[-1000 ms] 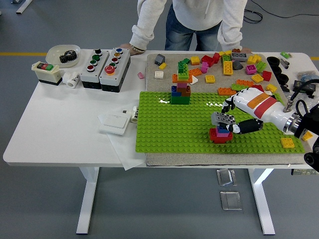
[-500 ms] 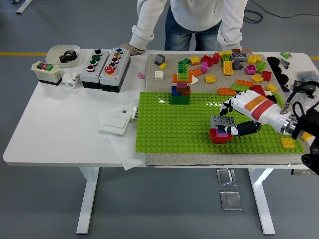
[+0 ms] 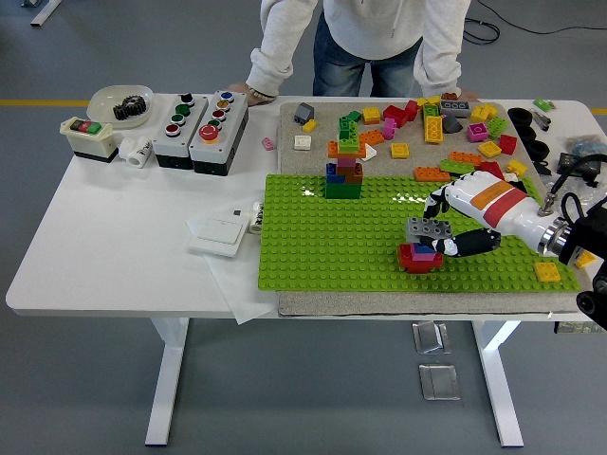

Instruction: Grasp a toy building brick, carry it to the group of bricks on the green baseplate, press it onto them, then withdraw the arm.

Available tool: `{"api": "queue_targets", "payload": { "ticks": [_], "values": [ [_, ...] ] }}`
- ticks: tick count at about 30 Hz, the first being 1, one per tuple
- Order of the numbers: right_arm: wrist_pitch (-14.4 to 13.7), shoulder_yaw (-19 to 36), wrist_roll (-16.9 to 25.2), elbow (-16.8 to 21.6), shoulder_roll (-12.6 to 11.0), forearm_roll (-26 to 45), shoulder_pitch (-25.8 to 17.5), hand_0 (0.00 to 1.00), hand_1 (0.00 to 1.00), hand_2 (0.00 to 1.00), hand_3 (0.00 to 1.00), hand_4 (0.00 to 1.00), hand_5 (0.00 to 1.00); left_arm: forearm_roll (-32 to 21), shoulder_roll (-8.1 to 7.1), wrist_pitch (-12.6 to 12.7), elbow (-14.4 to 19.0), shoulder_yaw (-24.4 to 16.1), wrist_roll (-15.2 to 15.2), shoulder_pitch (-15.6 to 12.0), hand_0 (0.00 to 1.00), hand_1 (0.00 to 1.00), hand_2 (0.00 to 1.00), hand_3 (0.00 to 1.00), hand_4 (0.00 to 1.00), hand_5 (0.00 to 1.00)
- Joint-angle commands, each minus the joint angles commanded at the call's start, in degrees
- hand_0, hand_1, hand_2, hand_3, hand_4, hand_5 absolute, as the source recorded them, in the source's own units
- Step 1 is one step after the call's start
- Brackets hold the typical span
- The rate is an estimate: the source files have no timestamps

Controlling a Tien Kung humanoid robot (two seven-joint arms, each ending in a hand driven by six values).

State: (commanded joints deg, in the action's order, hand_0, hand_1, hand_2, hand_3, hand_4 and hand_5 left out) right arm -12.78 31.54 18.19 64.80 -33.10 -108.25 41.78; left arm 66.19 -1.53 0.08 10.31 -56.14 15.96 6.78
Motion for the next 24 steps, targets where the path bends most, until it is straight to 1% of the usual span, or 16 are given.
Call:
{"api": "queue_targets", "payload": {
  "ticks": [24],
  "values": [
    [0.62, 0.51, -0.01, -0.07, 0.35, 0.07, -0.32, 0.602, 0.54, 0.554, 0.526, 0.75, 0.458, 0.4, 0.05, -0.06, 0.0, -0.08, 0.11, -0.41, 0.779, 0.721, 0.65, 0.562, 0.59, 0.607]
  ]
}}
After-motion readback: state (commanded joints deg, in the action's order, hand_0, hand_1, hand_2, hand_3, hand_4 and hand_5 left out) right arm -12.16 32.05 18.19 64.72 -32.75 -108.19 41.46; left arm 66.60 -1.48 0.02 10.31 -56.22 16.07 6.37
